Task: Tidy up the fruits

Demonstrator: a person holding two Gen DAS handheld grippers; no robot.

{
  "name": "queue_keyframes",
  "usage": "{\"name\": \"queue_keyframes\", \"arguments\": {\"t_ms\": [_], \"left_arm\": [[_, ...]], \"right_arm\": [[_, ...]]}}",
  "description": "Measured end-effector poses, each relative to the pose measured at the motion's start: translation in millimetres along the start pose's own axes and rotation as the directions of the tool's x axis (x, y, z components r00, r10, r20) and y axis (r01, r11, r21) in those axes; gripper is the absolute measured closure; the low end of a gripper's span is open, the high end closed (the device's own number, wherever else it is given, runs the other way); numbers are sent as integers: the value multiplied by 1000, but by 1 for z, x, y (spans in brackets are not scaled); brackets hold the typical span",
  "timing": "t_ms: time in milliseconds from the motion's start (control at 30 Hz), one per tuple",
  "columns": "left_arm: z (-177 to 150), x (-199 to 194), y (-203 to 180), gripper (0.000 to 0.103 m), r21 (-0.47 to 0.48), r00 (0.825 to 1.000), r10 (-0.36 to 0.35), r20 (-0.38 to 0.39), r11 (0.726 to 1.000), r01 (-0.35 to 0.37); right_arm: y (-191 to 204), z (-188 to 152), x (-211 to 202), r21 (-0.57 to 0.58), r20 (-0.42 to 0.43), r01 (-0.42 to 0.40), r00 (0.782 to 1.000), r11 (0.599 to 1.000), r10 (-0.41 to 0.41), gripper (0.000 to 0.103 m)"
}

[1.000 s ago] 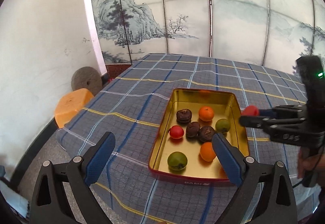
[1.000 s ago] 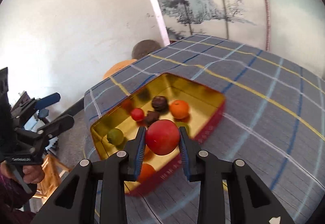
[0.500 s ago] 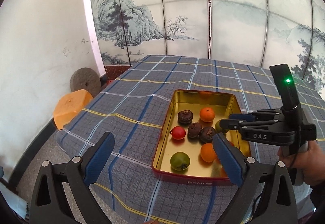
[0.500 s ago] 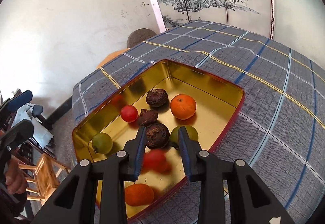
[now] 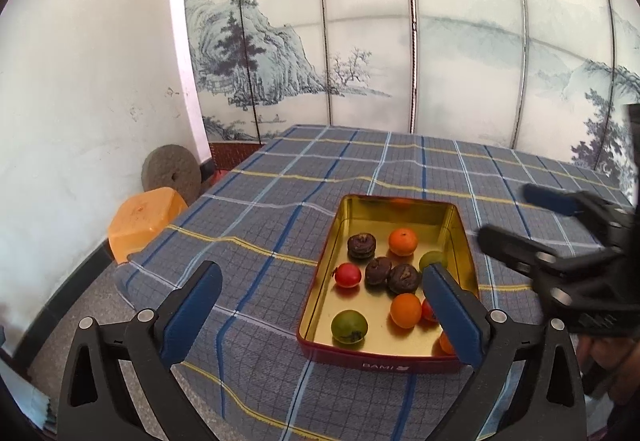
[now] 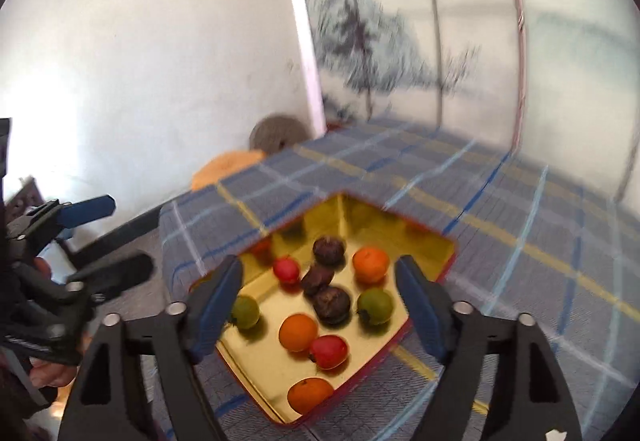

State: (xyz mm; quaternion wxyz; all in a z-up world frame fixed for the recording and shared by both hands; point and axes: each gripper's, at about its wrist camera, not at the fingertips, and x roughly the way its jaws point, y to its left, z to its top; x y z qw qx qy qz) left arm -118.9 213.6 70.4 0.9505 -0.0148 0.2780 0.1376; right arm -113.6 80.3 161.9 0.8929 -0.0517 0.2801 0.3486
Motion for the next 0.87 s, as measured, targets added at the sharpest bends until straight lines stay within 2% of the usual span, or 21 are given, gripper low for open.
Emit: {"name": "queue_keyframes", "arguments": {"t_ms": [100,233,467,567,667,733,833,867], "left_arm": [[2,-7,0,0,-9,1000,-6,21,1000,6],[4,-16,-2,0,-17,999,-6,47,1000,7],[6,-26,-7,0,-12,998,-33,45,999,34],[6,-23,-9,0,-19,999,-42,10,999,43],[5,-19,-12,0,-14,999,-35,-20,999,35],[5,-19,-14,0,-10,999,-27,-18,1000,27],[6,-17,-17,0,-5,1000,1,-21,1000,-1],[7,-17,-19,0,5,1000,12,-24,1000,-12]], "right_arm": [[9,1,-30,-6,99,71,993,997,-71,3],[14,-1,-60,-4,183,129,975,992,-126,1],[14,-6,-90,-13,215,161,964,987,-155,1],[3,-13,-96,6,206,174,963,985,-172,1],[-29,-22,-92,71,141,159,976,985,-168,1],[-59,-29,-82,92,59,209,975,974,-215,1],[-117,-46,-62,150,-126,281,956,948,-264,1],[-144,-57,-55,165,-206,324,935,932,-289,1]]}}
